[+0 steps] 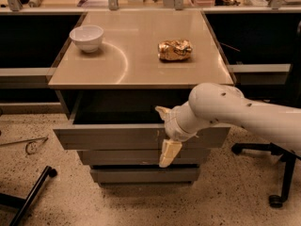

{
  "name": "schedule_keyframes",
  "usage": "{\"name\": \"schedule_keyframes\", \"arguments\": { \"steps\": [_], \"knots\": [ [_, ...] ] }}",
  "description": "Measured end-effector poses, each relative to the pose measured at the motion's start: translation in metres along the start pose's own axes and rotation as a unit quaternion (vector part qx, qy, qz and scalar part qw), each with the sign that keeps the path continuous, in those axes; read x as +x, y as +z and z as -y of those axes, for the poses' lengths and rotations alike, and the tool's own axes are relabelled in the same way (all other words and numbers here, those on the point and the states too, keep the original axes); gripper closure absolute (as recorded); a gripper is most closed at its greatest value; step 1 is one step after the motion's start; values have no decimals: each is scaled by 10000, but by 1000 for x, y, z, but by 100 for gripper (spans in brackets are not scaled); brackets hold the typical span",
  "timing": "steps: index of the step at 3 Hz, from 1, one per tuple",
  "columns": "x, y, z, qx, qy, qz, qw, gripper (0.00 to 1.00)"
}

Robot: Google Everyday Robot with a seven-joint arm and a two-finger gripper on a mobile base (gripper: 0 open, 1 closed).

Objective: Open top drawer

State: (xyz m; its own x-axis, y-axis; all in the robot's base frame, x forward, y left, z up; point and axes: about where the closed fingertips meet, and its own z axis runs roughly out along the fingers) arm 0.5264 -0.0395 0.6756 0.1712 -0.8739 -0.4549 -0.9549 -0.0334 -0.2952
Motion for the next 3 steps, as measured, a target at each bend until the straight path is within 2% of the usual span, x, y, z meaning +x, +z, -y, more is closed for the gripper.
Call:
{"name": "schedule_keyframes", "arguments": {
  "steps": [1,2,3],
  "knots": [
    [12,28,-8,-512,162,28,9986,0],
    [15,37,-30,-1185,324,-18,9924,0],
    [12,33,-29,-1213,329,-19,9921,0]
  ]
}}
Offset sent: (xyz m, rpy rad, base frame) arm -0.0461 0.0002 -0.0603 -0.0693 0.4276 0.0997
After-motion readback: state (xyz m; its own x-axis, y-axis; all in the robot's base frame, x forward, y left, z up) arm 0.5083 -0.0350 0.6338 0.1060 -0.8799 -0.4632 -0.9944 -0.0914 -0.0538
